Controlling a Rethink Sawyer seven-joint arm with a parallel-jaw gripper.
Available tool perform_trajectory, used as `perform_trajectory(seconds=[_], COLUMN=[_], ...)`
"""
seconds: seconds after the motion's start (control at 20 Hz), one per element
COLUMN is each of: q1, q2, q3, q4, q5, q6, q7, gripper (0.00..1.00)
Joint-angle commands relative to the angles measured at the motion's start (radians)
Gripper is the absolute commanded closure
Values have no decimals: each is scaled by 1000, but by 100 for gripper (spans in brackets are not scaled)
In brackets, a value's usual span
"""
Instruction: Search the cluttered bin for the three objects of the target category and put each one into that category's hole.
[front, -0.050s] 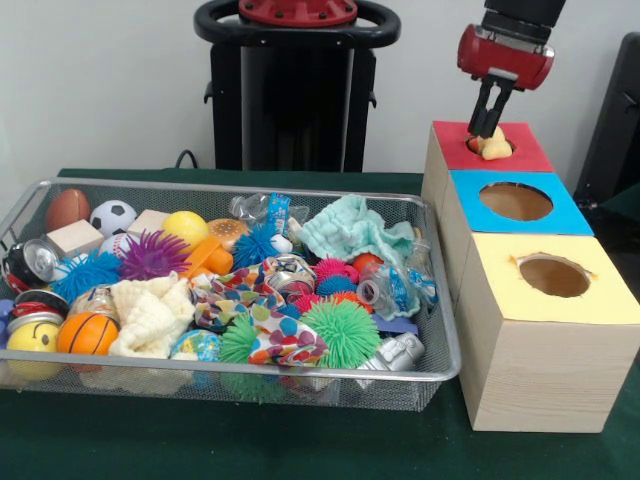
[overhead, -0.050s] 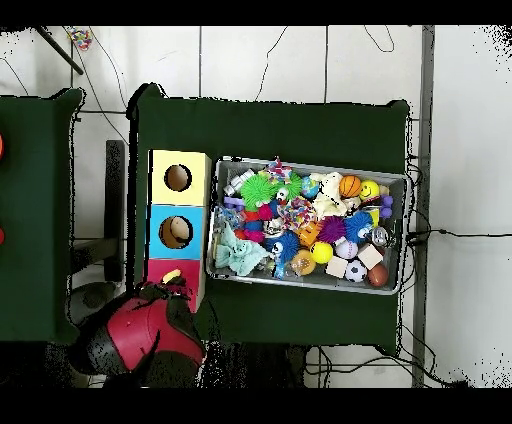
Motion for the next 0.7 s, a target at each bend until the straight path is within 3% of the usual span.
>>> perform_trajectory(seconds=[0.05, 0.35, 0.7], q1=[-37, -52, -89], q2=[-85, -124, -108], q3=[2, 13, 28], q4=[79, 84, 88], q5=[32, 40, 21], q6=[101, 163, 118], q7=[106, 85, 73], gripper=[100, 100, 100])
